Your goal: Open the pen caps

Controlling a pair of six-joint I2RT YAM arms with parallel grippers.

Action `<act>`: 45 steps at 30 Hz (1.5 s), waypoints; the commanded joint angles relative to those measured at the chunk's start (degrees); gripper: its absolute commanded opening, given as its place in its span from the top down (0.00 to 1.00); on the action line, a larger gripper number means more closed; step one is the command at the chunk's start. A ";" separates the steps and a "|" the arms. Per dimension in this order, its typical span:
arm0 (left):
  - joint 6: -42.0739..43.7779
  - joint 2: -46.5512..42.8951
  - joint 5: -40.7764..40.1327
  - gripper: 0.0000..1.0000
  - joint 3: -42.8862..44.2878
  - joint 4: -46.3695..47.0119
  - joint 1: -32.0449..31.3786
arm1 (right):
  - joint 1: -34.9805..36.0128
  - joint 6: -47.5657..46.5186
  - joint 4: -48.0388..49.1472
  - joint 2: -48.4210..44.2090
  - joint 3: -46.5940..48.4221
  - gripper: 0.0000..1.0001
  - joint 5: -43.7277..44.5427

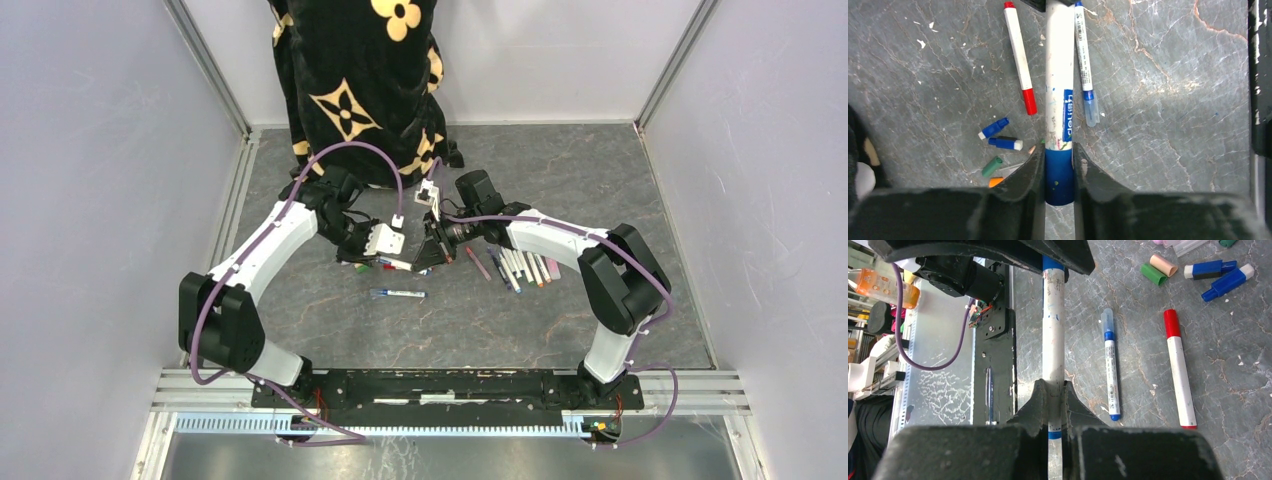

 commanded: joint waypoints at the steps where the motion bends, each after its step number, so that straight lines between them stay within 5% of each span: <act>1: 1.65 0.38 -0.78 0.97 0.77 -0.21 -0.65 | 0.25 0.85 2.86 -2.04 0.98 0.97 -2.37; 6: 1.61 -0.31 -0.58 0.98 2.14 -0.90 -1.09 | 1.87 4.73 7.41 0.00 0.84 0.52 -0.94; 9: 1.07 -0.75 -0.09 0.98 2.71 -0.94 -2.05 | 3.39 7.62 9.30 3.24 3.67 0.45 -0.74; 14: 0.01 -1.51 -0.08 0.98 3.15 -0.87 -3.53 | 4.54 11.15 10.27 7.86 7.69 0.59 0.37; 19: -0.30 -1.24 -4.24 0.98 3.00 -0.07 -3.46 | 3.91 10.27 9.03 6.42 5.29 1.00 1.08; 26: 3.90 3.43 -13.89 0.98 5.78 0.49 1.14 | -1.12 -1.04 -2.76 0.81 -2.57 1.00 6.33; 34: 2.93 8.30 -12.33 0.98 7.45 5.69 5.60 | -6.30 -6.40 -8.09 -4.15 -7.78 1.00 11.58; 45: -17.11 17.22 -6.50 0.98 7.09 21.04 3.37 | -11.79 1.65 -1.82 -16.25 -16.86 0.98 42.24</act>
